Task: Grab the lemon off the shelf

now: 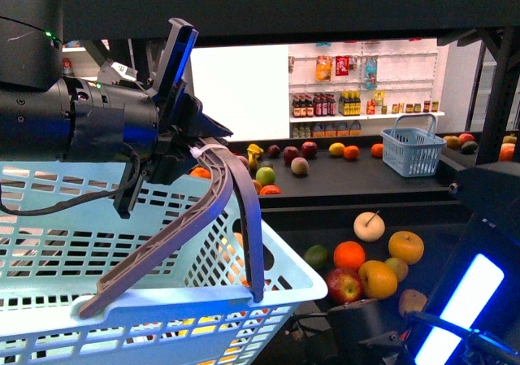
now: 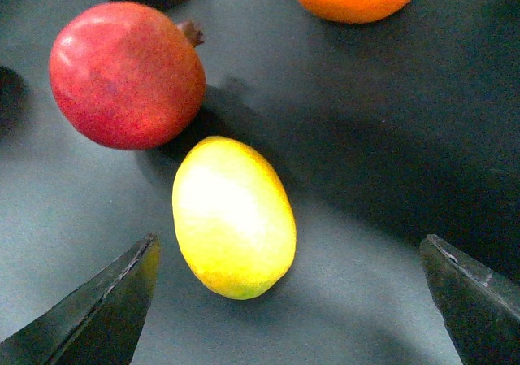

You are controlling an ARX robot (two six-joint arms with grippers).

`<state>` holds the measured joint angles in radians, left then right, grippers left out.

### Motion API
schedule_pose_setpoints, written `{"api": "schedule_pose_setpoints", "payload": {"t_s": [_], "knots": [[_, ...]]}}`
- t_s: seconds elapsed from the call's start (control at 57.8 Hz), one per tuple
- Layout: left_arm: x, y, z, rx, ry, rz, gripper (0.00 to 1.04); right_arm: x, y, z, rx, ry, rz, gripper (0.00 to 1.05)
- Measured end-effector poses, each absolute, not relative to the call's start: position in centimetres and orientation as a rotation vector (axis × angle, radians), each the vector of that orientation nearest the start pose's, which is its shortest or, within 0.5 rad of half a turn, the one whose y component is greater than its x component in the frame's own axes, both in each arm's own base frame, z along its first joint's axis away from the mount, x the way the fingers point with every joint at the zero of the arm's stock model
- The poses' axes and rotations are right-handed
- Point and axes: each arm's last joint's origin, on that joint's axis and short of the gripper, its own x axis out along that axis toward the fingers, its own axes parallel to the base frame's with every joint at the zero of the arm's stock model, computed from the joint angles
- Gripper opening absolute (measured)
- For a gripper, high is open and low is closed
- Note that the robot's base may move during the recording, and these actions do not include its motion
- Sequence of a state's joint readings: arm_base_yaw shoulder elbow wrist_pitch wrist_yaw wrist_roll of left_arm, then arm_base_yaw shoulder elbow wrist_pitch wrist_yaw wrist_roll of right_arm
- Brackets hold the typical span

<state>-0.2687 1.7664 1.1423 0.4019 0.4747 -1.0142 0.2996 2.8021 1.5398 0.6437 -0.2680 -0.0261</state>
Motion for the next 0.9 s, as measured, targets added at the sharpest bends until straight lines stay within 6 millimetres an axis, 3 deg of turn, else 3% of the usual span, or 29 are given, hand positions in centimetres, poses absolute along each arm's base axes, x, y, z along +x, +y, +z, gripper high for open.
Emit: {"api": "schedule_pose_setpoints", "payload": {"t_s": [0.121, 0.294, 0.9], "knots": [[37.9, -11.8, 24.8, -0.985, 0.579, -0.557, 0.08, 45.8, 16.0, -9.0, -0.094, 0.602, 0.572, 0.97], [37.9, -11.7, 24.8, -0.985, 0.577, -0.554, 0.08, 46.5, 17.6, -9.1, -0.174, 0.562, 0.601, 0.97], [37.9, -11.7, 24.8, -0.985, 0.578, -0.555, 0.08, 47.9, 19.6, -10.7, -0.315, 0.535, 0.630, 0.97]]}}
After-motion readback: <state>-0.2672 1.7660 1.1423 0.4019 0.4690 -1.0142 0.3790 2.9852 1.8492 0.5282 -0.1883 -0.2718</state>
